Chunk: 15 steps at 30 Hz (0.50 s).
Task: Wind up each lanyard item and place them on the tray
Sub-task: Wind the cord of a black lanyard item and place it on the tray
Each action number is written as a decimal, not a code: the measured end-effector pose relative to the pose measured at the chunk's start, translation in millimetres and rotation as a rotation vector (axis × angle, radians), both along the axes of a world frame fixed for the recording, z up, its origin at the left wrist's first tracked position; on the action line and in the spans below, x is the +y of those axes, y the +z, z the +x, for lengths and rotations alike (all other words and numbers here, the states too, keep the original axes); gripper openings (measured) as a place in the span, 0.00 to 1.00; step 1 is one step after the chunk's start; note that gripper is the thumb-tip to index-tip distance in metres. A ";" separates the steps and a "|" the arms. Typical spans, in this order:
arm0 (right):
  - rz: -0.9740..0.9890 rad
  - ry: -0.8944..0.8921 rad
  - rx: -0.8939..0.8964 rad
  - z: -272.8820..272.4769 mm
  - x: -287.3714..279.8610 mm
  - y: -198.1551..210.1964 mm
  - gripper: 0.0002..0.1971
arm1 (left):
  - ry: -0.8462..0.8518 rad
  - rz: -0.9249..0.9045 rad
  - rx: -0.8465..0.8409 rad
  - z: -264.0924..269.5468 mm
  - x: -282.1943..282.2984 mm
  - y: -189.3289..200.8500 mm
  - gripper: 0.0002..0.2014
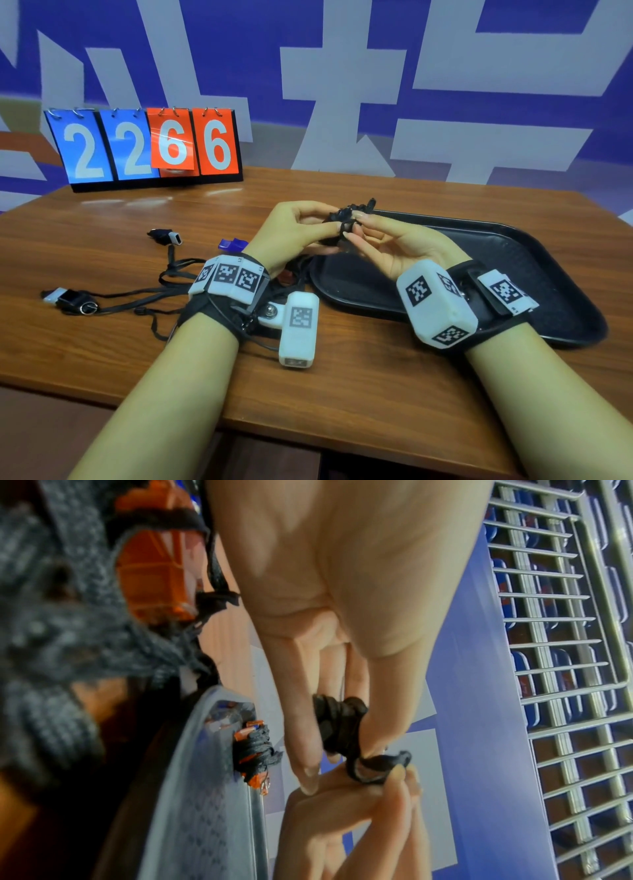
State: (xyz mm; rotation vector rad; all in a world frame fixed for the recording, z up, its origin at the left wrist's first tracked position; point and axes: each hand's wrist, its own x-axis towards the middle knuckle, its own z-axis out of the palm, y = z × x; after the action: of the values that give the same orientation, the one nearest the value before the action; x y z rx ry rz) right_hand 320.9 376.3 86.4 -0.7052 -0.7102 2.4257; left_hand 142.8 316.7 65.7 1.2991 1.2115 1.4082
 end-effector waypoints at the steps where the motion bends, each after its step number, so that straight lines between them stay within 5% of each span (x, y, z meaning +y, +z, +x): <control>1: -0.037 0.011 0.006 0.1 2.0 -1.0 0.29 | -0.011 -0.004 0.008 -0.2 -0.2 0.0 0.14; 3: -0.087 0.013 -0.011 -0.6 4.1 -1.9 0.29 | -0.020 -0.013 0.012 -0.3 -0.6 -0.3 0.14; 7: -0.055 -0.049 -0.090 -3.5 3.5 -0.2 0.11 | -0.024 -0.002 0.017 0.7 -1.8 0.8 0.14; 15: 0.110 -0.127 -0.216 -6.3 1.1 -3.0 0.09 | -0.043 0.009 0.056 4.2 -3.4 0.8 0.13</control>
State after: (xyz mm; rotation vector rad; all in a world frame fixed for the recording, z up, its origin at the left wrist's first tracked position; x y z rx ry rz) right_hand 314.6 377.5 83.4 -0.9473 -0.8496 2.1988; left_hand 147.0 313.4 66.6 1.3714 1.2083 1.3561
